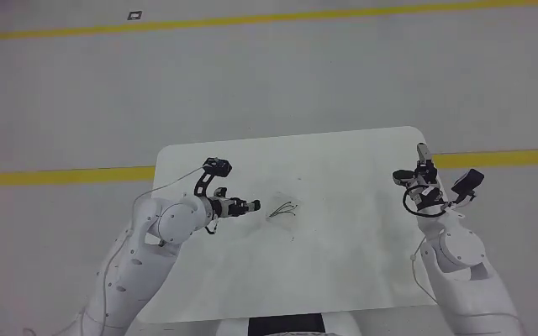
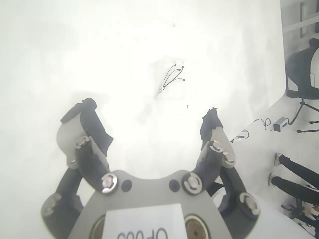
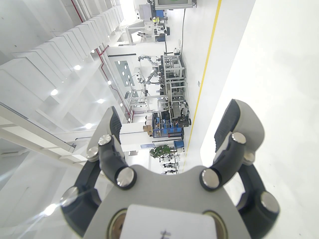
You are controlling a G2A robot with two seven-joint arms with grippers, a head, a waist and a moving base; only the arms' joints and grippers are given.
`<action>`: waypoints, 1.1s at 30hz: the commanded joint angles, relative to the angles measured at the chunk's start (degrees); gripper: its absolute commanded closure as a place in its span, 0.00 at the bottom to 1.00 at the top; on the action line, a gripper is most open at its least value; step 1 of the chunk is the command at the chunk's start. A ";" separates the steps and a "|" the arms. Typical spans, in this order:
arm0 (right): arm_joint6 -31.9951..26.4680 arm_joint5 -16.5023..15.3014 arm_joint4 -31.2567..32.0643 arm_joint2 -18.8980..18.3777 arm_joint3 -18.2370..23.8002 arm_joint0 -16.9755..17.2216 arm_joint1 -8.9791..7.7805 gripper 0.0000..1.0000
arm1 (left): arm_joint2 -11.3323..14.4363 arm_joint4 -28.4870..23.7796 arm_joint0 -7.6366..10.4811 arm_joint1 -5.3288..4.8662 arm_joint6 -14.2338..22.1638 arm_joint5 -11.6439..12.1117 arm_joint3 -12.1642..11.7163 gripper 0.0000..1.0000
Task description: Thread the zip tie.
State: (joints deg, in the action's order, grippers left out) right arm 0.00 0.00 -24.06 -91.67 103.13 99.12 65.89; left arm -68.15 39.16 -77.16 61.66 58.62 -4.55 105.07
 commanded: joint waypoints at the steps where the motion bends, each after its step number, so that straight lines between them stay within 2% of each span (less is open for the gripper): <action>1: 0.00 0.00 0.00 0.00 0.00 0.00 0.00 0.00 | 0.00 0.00 0.00 0.00 0.00 0.00 0.00 0.00; 2: 0.00 0.00 0.00 0.00 0.00 0.00 0.00 0.00 | 0.00 0.00 0.00 0.00 0.00 0.00 0.00 0.00; 4: 0.00 0.00 0.00 0.00 0.00 0.00 0.00 0.00 | 2.46 1.29 1.23 0.08 1.64 3.35 1.09 0.00; 7: 0.00 0.00 0.00 0.00 0.00 0.00 0.00 0.00 | 5.85 1.78 4.78 0.46 4.37 5.11 -0.26 0.00; 11: 0.00 0.00 0.00 0.00 0.00 0.00 0.00 0.00 | 10.35 2.46 9.67 1.13 8.00 6.17 -2.40 0.00; 13: 0.00 0.00 0.00 0.00 0.00 0.00 0.00 0.00 | 12.12 1.96 11.43 1.50 8.79 5.97 -3.62 0.00; 14: 0.00 0.00 0.00 0.00 0.00 0.00 0.00 0.00 | 13.53 2.62 12.60 1.68 9.71 6.74 -3.72 0.00; 15: 0.00 0.00 0.00 0.00 0.00 0.00 0.00 0.00 | 14.14 3.45 13.16 1.76 9.69 6.64 -3.83 0.00; 23: 0.00 0.00 0.00 0.00 0.00 0.00 0.00 0.00 | 14.14 3.45 13.16 1.76 9.69 6.64 -3.83 0.00; 26: 0.00 0.00 0.00 0.00 0.00 0.00 0.00 0.00 | 15.05 3.20 13.43 1.83 8.39 9.16 -3.64 0.00; 27: 0.00 0.00 0.00 0.00 0.00 0.00 0.00 0.00 | 15.97 3.94 14.37 1.90 9.00 10.63 -3.76 0.00; 30: 0.00 0.00 0.00 0.00 0.00 0.00 0.00 0.00 | 18.12 2.64 17.13 2.35 10.70 12.93 -5.41 0.00; 33: 0.00 0.00 0.00 0.00 0.00 0.00 0.00 0.00 | 20.77 1.66 20.14 3.01 13.03 13.90 -8.05 0.00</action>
State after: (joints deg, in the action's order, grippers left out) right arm 0.00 0.00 -24.06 -91.67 103.13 99.12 65.89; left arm -48.21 41.11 -58.00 64.47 71.16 9.20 97.88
